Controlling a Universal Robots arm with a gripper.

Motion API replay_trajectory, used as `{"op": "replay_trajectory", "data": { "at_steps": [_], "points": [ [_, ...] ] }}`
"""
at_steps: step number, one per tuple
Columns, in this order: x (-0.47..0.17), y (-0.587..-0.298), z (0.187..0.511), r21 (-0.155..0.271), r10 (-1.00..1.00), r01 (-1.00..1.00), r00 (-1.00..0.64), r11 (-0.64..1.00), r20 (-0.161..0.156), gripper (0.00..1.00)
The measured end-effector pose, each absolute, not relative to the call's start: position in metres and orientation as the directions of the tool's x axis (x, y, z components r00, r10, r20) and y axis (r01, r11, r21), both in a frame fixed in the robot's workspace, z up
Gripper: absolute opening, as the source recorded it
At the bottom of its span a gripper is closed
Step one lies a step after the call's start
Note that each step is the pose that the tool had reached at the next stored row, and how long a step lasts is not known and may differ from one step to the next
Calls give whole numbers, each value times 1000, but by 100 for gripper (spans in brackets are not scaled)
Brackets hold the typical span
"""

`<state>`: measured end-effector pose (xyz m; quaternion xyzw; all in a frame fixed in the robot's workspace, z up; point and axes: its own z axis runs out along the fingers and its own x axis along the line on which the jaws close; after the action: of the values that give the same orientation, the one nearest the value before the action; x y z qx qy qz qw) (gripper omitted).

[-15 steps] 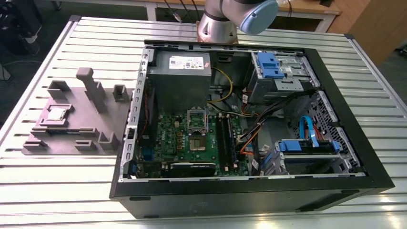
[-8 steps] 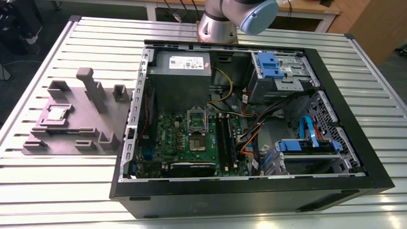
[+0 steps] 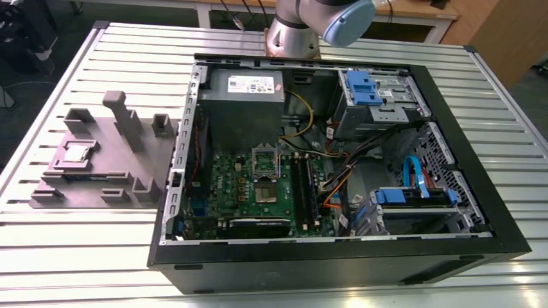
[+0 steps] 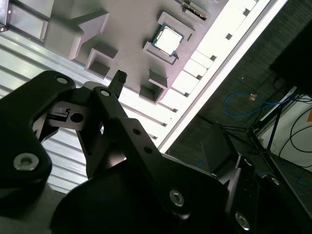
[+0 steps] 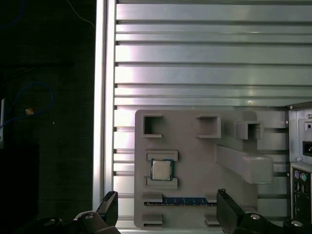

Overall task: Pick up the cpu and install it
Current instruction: 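Pick up the cpu and move it towards the insertion slot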

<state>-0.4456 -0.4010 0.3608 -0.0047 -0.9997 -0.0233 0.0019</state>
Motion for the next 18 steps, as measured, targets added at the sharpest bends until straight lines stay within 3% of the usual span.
{"op": "replay_trajectory", "data": {
  "at_steps": [18],
  "points": [
    [-446,-401,357,47,9,9,-1000,999,4,88]
  ]
}}
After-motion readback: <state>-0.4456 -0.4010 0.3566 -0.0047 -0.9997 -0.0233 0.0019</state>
